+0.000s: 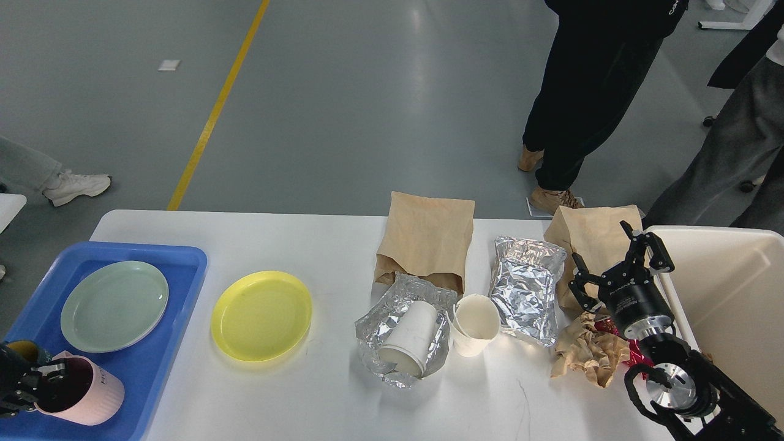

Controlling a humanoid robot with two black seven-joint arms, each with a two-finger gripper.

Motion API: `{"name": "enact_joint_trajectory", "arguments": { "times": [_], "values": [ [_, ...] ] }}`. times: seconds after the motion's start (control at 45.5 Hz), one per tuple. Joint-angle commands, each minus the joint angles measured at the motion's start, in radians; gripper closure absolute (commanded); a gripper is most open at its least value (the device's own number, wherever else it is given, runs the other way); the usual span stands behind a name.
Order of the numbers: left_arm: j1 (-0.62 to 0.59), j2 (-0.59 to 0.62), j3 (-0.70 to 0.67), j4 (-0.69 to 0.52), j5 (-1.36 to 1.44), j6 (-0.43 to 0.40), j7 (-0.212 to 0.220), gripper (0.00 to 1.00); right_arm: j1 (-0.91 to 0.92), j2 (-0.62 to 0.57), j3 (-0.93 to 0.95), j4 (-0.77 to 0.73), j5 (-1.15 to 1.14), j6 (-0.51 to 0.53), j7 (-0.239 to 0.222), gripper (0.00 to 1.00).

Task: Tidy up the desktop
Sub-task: 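Lower the pink mug beside the tray and open the left gripper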

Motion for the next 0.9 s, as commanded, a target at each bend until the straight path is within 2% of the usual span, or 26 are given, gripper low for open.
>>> {"name": "enact_joint_trajectory", "arguments": {
  "times": [0.0, 0.066, 0.33, 0.352, 0.374, 0.396, 0.505, 0.549, 0.879],
  "values": [
    [-0.001, -0.003, 0.000, 0.000, -0.001, 0.014, 0.004, 0.11, 0.000, 0.001, 0.000, 0.000, 0.000, 0.000, 0.000, 0.00],
    [-0.001, -0.001, 0.000, -0.002, -0.001, 0.011, 0.004, 0.08, 0.000, 0.001, 0.000, 0.000, 0.000, 0.000, 0.000, 0.00],
    [-0.001, -0.001, -0.002, -0.002, -0.004, 0.023, 0.004, 0.07, 0.000, 0.001, 0.000, 0.000, 0.000, 0.000, 0.000, 0.00],
    [-0.001, -0.001, -0.005, -0.002, -0.010, 0.023, 0.001, 0.09, 0.000, -0.001, 0.000, 0.000, 0.000, 0.000, 0.000, 0.00],
    [-0.001, -0.001, -0.008, -0.005, -0.020, 0.023, 0.000, 0.16, 0.000, 0.001, 0.000, 0.000, 0.000, 0.000, 0.000, 0.00],
    [-0.001, 0.000, -0.006, -0.011, -0.030, 0.023, -0.003, 0.26, 0.000, 0.001, 0.000, 0.000, 0.000, 0.000, 0.000, 0.00],
    [-0.005, 0.002, 0.000, -0.039, -0.043, 0.028, 0.003, 0.87, 0.000, 0.001, 0.000, 0.000, 0.000, 0.000, 0.000, 0.00],
    [-0.007, 0.000, 0.000, -0.040, -0.040, 0.022, 0.006, 1.00, 0.000, 0.001, 0.000, 0.000, 0.000, 0.000, 0.000, 0.00],
    [-0.010, -0.006, -0.003, -0.040, -0.040, 0.032, 0.040, 1.00, 0.000, 0.001, 0.000, 0.000, 0.000, 0.000, 0.000, 0.00]
  ]
}}
